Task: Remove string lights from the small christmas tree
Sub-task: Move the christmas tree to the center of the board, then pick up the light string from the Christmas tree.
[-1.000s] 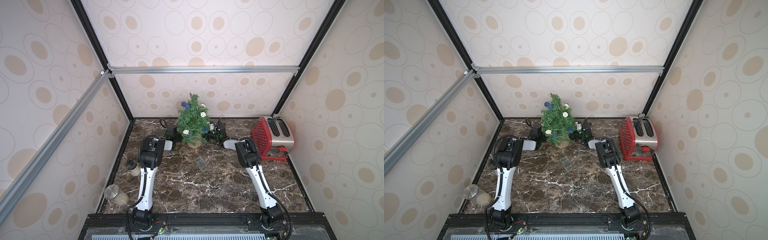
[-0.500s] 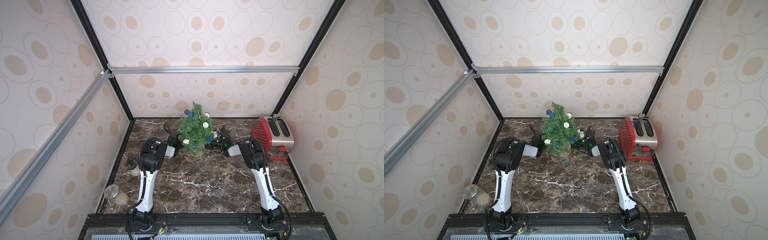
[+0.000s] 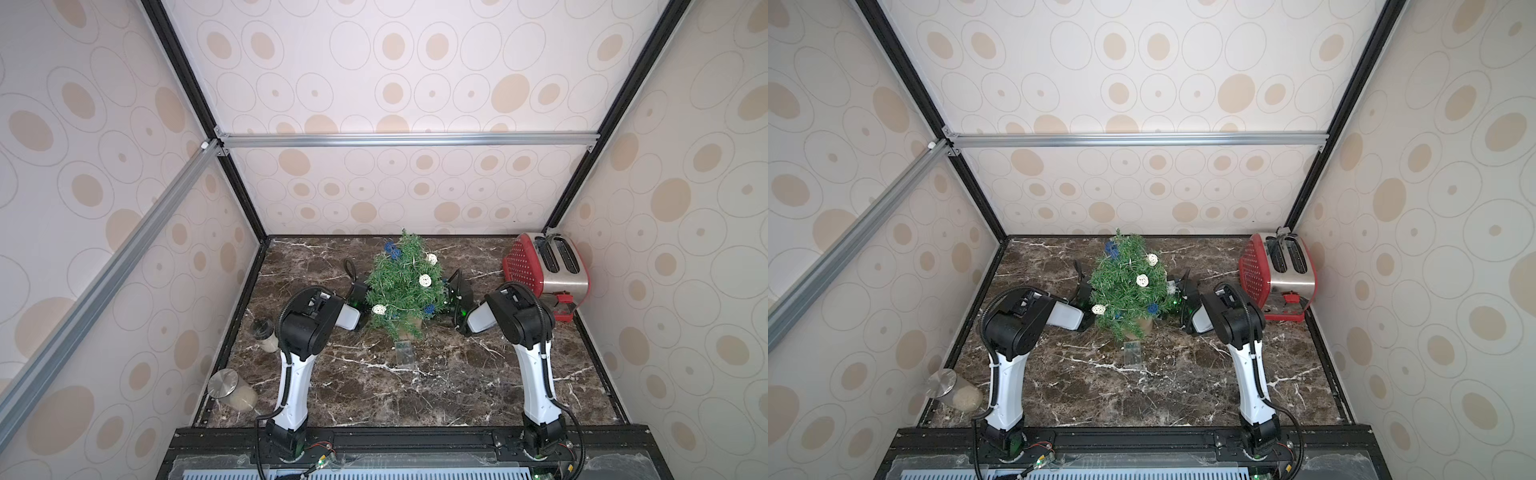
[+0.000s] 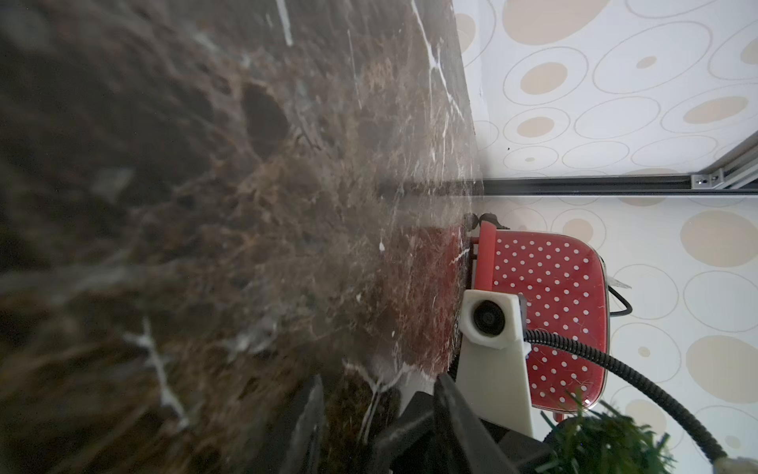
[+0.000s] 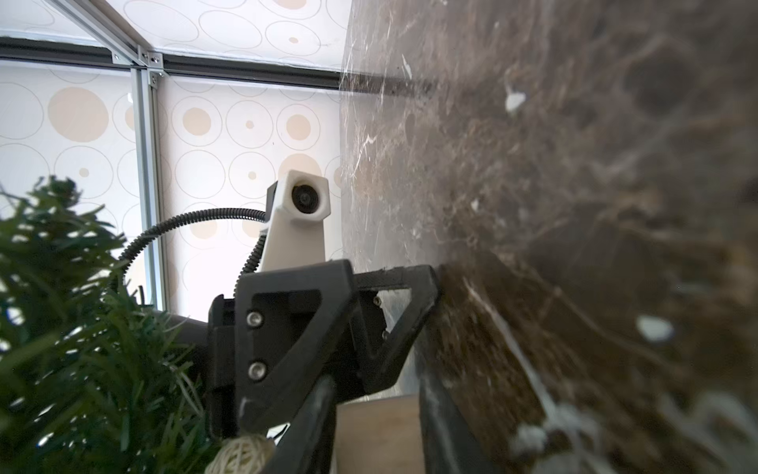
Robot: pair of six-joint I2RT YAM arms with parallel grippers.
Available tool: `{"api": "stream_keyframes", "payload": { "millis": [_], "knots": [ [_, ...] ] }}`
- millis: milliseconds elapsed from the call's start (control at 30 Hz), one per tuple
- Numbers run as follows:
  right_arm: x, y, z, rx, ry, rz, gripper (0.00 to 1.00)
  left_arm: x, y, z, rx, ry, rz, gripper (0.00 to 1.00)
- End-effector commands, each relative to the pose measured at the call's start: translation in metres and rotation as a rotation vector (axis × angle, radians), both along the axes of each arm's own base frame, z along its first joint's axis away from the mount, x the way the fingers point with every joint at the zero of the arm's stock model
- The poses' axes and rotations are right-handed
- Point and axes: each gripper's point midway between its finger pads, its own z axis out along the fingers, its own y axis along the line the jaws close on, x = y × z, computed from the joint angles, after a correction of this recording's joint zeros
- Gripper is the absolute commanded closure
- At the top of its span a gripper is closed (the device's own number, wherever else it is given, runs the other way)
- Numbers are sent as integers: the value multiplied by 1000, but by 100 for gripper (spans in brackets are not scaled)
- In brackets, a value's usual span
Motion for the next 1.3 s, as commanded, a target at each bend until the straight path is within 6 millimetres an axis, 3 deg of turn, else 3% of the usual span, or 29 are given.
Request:
{"api": "stream_keyframes", "payload": {
  "millis": [0, 200, 333, 400, 467, 633, 833, 1100, 1267],
  "knots": [
    [-7, -2, -5, -27, 25, -3, 57, -14, 19, -25, 100, 104, 39, 51],
    [6, -28, 4, -86, 1, -72, 43, -11, 58, -14, 193, 109, 112, 40],
    [14, -55, 6, -121, 4, -149, 36, -14, 80, -6, 264, 109, 145, 19],
    [14, -63, 6, -154, 9, -177, 33, -16, 90, -5, 304, 123, 155, 15],
    [19, -85, 4, -194, 19, -231, 31, -20, 98, -4, 338, 137, 171, 8],
    [15, -108, 13, -292, -5, -283, 26, -31, 121, 7, 432, 149, 219, 2],
    [10, -134, 39, -387, -64, -347, 23, -41, 145, 39, 518, 121, 292, 1],
    [-3, -167, 90, -504, -168, -457, 24, -57, 184, 115, 603, 8, 452, 1],
    [-14, -179, 112, -547, -187, -503, 23, -78, 216, 144, 710, 17, 550, 1]
  ]
}}
